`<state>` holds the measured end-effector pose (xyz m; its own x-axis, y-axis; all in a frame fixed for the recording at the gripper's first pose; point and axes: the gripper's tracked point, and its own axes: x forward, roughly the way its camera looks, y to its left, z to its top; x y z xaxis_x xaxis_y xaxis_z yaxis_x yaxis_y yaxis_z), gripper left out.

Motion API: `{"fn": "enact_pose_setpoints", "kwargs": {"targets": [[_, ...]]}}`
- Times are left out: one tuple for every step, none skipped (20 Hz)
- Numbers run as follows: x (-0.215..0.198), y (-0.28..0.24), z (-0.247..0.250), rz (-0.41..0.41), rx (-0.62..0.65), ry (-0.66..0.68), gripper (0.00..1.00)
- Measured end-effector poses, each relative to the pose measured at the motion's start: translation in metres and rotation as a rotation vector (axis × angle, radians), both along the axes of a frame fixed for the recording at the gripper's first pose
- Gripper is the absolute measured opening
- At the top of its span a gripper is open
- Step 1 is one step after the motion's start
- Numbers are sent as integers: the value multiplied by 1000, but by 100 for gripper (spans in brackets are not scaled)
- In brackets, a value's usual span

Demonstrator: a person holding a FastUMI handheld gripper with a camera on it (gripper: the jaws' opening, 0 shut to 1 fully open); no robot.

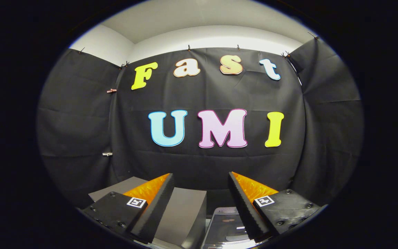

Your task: Put the clothes into the washing machine and then close the washing machine lid.

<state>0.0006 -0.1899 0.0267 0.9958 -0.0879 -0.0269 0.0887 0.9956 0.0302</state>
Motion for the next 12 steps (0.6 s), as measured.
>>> {"fn": "enact_pose_setpoints", "kwargs": {"targets": [[1, 0, 0, -2, 2, 3, 98], [1, -1, -1, -3, 5, 4, 98], [1, -1, -1, -3, 6, 5, 98], [2, -1, -2, -3, 5, 3, 98], [2, -1, -1, -2, 4, 0, 98], [2, -1, -1, -3, 2, 0, 98], [3, -2, -1, -4, 1, 1, 98], [2, -1, -1, -4, 3, 0, 98], [2, -1, -1, -3, 3, -1, 98], [2, -2, 0, -5, 0, -2, 98], [2, -2, 0, -3, -2, -3, 98], [2, -1, -1, -4, -5, -2, 98]]}}
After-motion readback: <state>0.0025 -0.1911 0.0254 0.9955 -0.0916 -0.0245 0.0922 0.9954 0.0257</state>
